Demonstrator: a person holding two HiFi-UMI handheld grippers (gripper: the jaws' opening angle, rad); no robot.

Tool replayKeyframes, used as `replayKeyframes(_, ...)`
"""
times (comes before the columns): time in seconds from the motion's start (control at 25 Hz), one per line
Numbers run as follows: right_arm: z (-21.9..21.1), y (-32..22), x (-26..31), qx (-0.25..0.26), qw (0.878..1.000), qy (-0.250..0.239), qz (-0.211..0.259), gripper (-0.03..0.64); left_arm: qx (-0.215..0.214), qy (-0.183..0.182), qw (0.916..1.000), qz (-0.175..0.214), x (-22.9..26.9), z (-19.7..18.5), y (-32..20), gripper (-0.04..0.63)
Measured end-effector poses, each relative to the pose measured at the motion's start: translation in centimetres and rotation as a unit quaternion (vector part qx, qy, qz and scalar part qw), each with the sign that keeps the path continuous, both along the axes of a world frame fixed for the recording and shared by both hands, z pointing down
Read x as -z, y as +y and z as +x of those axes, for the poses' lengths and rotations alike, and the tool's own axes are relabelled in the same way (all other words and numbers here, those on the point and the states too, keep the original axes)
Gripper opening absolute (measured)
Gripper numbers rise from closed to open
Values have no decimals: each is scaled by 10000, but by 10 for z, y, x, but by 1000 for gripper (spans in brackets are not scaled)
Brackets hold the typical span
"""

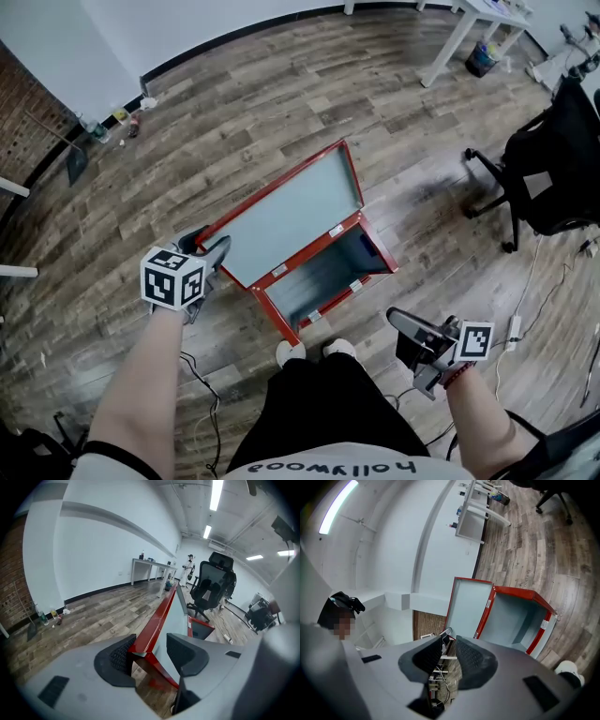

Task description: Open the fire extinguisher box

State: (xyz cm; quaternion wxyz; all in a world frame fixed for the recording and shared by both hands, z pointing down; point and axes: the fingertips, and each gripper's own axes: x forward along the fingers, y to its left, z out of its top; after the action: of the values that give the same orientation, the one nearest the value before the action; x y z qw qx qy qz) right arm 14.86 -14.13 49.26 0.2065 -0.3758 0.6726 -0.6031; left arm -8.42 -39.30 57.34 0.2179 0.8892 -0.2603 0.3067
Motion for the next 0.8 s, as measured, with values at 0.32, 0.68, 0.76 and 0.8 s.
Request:
replayKeyframes(0.32, -2, 2, -8, -90, 9996, 197, -155, 97, 90, 317, 9994, -112, 6, -2, 0, 187)
replayKeyframes(0.68, -6, -5, 6, 35, 9992, 405, -60, 97, 424, 527, 9977, 66, 39, -35, -6, 189)
replayKeyframes(0.76, -9, -6, 11, 94, 9991, 411, -29, 97, 480, 620, 9968, 130, 50, -39, -4, 189)
replayKeyframes(0.8, -10, -7, 14, 115, 9991, 416, -3, 97, 482, 669, 9965, 157, 56, -39, 0, 189)
